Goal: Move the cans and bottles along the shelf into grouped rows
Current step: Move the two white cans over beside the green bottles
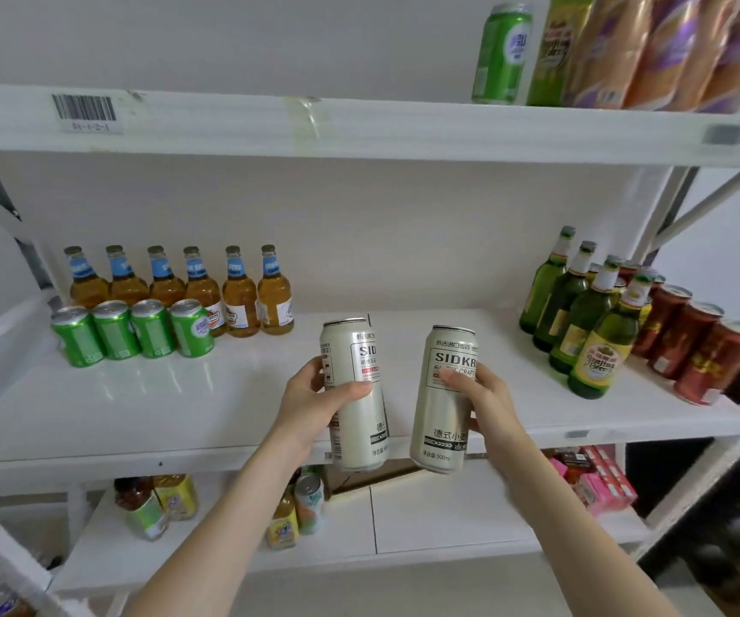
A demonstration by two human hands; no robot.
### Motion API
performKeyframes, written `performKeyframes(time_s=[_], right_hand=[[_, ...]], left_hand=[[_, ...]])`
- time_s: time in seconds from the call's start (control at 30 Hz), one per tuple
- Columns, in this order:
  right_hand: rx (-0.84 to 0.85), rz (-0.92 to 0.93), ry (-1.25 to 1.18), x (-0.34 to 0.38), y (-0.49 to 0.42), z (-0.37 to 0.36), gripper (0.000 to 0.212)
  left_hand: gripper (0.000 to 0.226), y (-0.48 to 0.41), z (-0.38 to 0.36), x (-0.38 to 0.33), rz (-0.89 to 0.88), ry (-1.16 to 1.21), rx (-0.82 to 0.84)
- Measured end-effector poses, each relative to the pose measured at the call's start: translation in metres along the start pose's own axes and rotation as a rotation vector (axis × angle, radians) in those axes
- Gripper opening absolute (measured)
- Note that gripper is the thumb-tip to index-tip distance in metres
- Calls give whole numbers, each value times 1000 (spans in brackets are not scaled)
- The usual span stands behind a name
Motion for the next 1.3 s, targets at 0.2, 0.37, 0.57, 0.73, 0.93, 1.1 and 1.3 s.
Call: performKeyframes(time_s=[0.2,0.37,0.57,0.73,0.93,1.1,1.3], right_hand=[[-19,12,41,6,-6,85,46],[-48,15,21,9,-28,133,26],[-59,27,-8,11,-73,170,24],[-65,32,-50,13,-118,195,29],[-33,39,-80,11,-178,217,36],[1,51,-95,6,-226,221,36],[-12,54,-138,-8,-278,211,40]], left_hand=[[68,2,-86,-3,-5,4,26],[69,-18,-134,-4,-17,-13,47],[68,-66,-180,-9,-32,-21,61],[70,-109,-215,-14,-56,-38,102],[70,-157,-246,-7,-45,-41,74],[65,-196,-259,2,-48,-46,1],[65,-238,-263,11,-80,-83,-53]])
Point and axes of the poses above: each hand's wrist, its own y-axis away from the middle knuckle, its own z-axis out of the back of the hand, x = y × z, the point moved 4 cm from there along -y, towards the middle knuckle, and after that the axes turned 3 degrees about -z, right-handed, at the moved point
